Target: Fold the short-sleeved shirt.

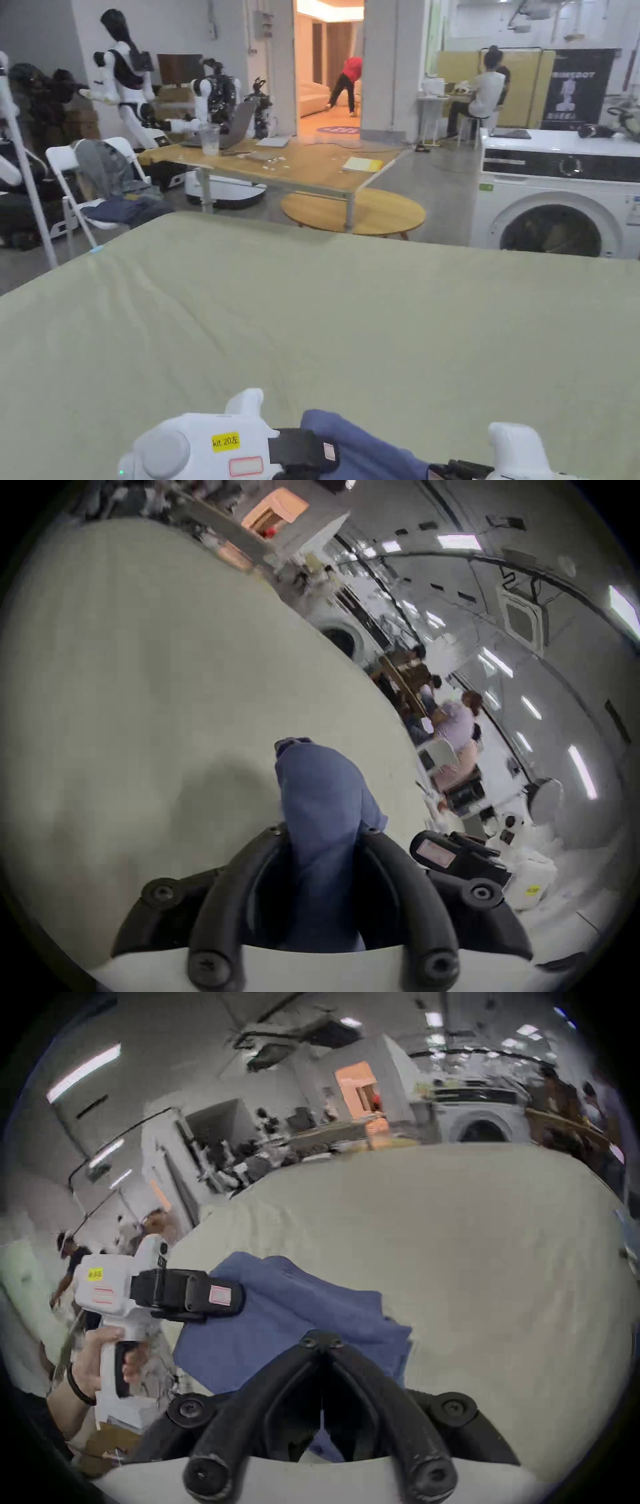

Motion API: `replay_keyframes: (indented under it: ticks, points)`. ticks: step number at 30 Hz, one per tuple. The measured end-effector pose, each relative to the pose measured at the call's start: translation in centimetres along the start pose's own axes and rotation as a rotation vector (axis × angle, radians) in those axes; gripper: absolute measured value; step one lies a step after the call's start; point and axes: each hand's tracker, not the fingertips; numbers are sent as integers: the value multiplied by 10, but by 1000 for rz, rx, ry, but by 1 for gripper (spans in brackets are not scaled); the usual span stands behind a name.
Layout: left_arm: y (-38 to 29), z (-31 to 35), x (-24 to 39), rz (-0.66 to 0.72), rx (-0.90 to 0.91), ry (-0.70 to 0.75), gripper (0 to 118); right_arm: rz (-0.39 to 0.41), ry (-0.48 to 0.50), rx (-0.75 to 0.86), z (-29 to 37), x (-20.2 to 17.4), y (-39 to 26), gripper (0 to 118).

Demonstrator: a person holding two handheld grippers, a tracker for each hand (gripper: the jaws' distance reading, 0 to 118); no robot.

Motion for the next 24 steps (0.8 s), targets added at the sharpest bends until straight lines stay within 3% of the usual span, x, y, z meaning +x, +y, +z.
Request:
replay_keyframes:
  ticks: [3,6,9,11,13,14,16,17,22,24]
  points:
    - [31,47,-52,-3,42,146,23,-21,155,-35,-59,-40,16,0]
    - [70,80,-105,43,84,255,23,7,222,-57,-113,-74,26,0]
    - [99,89,-132,9,82,424,23,-51,322,-79,-151,-98,35,0]
    - [112,84,-143,-62,83,518,23,-50,339,-94,-167,-112,40,0]
    - [123,87,-153,-36,111,570,22,-4,329,-110,-173,-121,45,0]
    - [118,88,-144,-25,144,610,33,23,321,-106,-174,-123,48,0]
    - [117,94,-139,-68,202,646,87,46,299,-81,-170,-120,52,0]
    - [113,100,-131,-94,240,630,97,47,288,-74,-166,-117,54,0]
    - [76,113,-52,-312,379,594,97,50,134,85,-124,-91,58,0]
    - [54,109,-6,-451,467,612,97,104,42,202,-87,-74,57,0]
